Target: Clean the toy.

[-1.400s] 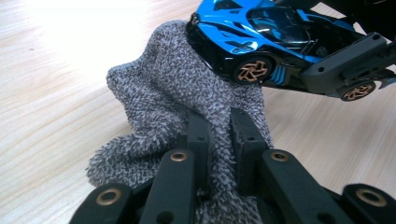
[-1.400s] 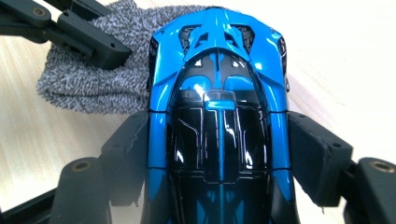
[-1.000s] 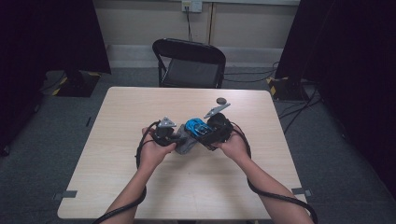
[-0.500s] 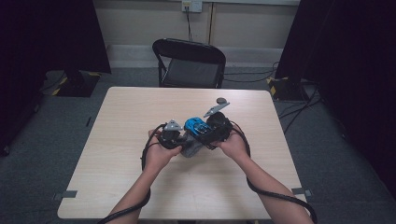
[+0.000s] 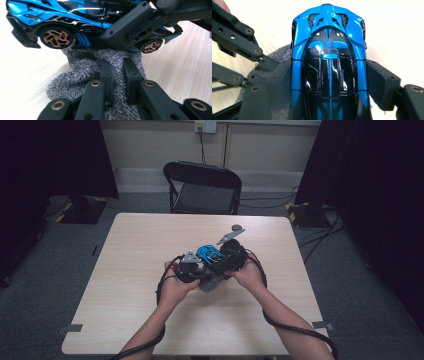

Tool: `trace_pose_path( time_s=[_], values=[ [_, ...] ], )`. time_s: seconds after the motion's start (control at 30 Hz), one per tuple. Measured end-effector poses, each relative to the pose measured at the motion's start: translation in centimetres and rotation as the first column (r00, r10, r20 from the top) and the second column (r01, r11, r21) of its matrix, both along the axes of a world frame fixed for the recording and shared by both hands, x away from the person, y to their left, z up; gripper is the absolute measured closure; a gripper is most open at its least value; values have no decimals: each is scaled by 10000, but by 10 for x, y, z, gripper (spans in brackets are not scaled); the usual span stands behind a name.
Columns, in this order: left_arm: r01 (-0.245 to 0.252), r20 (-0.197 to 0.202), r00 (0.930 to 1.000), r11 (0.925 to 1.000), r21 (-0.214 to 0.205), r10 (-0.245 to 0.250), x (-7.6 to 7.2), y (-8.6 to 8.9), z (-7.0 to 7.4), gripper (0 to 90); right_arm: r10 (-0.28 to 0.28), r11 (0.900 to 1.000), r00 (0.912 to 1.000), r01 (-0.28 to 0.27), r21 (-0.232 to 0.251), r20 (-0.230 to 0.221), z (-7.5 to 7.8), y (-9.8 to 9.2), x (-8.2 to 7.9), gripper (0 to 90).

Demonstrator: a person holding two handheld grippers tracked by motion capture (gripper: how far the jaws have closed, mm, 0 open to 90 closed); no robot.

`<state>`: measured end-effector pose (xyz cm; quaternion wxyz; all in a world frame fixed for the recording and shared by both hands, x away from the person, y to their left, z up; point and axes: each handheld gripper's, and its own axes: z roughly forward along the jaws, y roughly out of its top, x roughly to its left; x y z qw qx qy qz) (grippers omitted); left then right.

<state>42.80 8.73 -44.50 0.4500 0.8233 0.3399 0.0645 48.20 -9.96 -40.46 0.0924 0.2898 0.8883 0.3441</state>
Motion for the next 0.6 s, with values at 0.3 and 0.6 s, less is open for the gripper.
trace_pose_path(
  time_s=[0.3, 0.6],
  values=[
    [253, -14, 9997, 9997, -9, -253, -5, -9, -3, 801, 21, 10000, 10000, -21, 68, -30, 1, 2, 1, 286],
    [635, -160, 9979, 9980, -13, -635, -14, -19, -10, 801, -57, 9999, 10000, 58, 128, -75, -2, 3, 2, 286]
  ],
)
